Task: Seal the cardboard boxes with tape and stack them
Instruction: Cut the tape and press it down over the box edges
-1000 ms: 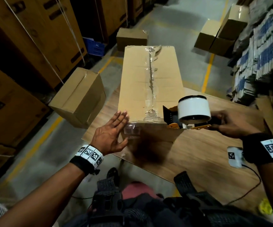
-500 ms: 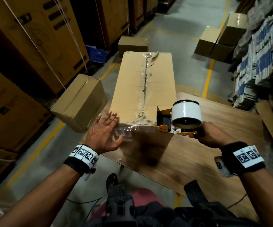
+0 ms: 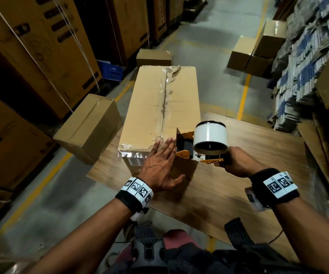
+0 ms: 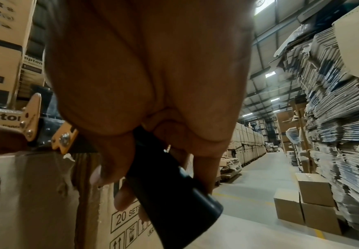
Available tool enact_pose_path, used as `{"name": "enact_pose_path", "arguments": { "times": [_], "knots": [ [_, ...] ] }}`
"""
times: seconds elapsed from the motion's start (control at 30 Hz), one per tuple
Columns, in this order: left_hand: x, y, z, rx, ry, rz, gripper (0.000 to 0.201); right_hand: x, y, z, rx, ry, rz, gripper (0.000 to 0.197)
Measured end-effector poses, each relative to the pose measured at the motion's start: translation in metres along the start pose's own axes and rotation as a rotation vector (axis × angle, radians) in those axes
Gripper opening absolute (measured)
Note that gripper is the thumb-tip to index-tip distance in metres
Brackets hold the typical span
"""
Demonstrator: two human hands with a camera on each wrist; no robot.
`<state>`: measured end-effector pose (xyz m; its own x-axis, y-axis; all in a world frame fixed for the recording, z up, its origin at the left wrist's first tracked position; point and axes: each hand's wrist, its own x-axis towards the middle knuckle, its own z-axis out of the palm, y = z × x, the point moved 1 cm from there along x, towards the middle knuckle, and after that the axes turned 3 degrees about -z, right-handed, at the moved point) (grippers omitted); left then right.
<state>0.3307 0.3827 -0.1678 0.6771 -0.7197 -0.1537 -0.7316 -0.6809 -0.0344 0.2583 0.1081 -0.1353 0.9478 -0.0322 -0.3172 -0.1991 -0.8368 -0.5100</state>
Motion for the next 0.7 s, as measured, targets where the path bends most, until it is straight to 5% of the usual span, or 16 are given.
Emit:
{"name": "enact_pose_path", "arguments": {
  "times": [0.27,0.43,0.6,0.7],
  "knots": [
    [0.003,-0.005,0.002,-0.065,0.093,0.026,0.101,-0.015,0.009,-0.024,0.102,0.005,-0.031,0.023],
    [0.003,-0.008,0.010,-0.068,0.113,0.043,0.103,-0.043,0.040,-0.043,0.064,0.062,0.079,0.035],
    [0.004,-0.007,0.013,-0.110,0.176,0.054,0.103,-0.079,0.070,-0.062,0.038,0.107,0.227,0.009],
    [0.004,-0.007,0.014,-0.126,0.205,0.051,0.102,-0.090,0.085,-0.069,0.001,0.124,0.237,0.020]
  ]
}}
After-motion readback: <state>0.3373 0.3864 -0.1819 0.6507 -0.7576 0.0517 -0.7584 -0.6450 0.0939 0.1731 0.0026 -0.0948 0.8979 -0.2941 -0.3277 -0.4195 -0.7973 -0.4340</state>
